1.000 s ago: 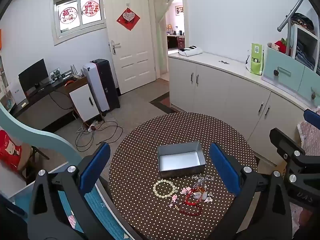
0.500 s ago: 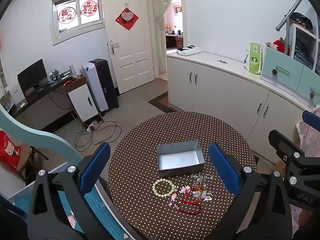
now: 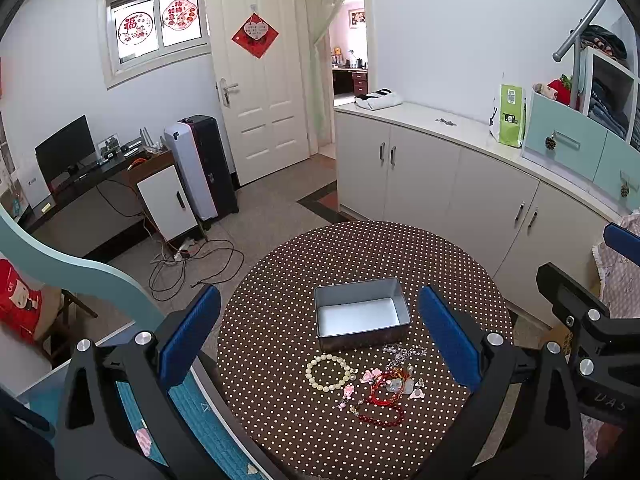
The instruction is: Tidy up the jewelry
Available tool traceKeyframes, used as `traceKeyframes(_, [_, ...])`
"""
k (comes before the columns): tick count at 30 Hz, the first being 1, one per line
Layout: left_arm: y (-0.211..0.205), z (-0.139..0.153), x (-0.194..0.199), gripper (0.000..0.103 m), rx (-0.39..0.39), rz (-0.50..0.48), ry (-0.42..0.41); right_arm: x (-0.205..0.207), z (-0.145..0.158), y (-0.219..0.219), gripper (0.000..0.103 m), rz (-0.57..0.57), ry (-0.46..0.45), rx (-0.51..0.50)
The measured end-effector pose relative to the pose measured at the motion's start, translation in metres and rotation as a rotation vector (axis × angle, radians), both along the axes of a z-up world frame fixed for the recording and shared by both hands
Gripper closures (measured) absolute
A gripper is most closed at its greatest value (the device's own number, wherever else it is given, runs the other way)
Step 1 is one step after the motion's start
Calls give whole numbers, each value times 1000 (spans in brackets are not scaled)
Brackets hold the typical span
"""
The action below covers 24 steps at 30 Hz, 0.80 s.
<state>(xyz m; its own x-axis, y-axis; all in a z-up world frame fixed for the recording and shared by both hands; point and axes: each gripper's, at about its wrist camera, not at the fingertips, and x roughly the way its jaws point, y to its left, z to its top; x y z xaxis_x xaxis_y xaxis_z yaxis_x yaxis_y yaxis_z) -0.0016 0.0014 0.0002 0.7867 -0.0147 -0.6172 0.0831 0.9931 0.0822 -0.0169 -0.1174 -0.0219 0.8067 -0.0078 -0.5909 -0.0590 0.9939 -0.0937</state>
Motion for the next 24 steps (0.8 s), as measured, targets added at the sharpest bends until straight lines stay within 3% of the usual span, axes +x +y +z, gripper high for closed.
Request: traceKeyframes(24, [5, -4, -2, 5, 2, 6, 2, 2, 1, 2, 7, 8, 2, 4])
